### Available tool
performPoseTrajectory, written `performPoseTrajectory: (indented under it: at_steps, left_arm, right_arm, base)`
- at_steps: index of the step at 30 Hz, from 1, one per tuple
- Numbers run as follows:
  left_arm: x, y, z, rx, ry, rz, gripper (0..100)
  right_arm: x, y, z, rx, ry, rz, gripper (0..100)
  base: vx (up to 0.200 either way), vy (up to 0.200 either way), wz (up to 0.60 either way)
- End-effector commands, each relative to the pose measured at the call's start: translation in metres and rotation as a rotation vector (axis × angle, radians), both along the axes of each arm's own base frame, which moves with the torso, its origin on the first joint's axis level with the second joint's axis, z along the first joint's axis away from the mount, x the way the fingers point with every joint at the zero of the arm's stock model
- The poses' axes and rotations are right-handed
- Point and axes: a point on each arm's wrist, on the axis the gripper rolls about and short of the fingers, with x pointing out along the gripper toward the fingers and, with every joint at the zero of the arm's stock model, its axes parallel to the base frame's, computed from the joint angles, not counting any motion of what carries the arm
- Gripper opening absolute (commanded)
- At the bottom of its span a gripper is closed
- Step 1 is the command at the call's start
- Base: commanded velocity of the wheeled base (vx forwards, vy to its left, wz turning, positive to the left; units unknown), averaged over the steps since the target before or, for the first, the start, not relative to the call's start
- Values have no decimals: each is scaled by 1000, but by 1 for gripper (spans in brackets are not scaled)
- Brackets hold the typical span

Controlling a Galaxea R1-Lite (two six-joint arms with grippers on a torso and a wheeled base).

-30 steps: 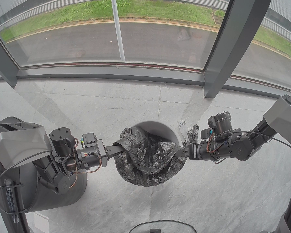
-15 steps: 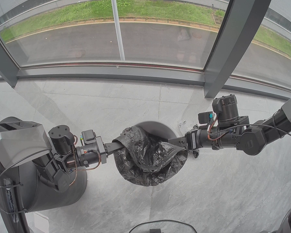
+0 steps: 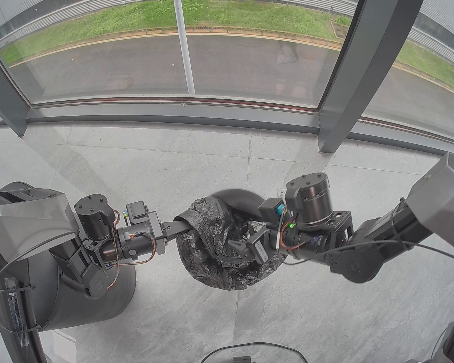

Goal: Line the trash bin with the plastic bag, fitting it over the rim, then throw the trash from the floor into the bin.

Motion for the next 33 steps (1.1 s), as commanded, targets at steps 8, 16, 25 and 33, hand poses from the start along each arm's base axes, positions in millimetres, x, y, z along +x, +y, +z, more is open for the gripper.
performPoseTrajectory:
  at_steps: [8,16,25,33]
  left_arm:
    - [0,0,0,0,0,0,0]
    - [0,-1,1,-2,-4,-2,0]
    - [0,0,1,-2,-4,0,0]
    - [-1,0,1,-1,-1,-2,0]
  right_arm:
    - [-26,12,-42,-132,54,61,100]
    - [-30,8,-48,-148,33,72,100]
    - [-20,13,-77,-184,58,68,100]
    - [-5,14,-76,-167,34,34,0]
  base:
    - [0,0,0]
    - [0,0,0]
    - [0,0,0]
    - [0,0,0]
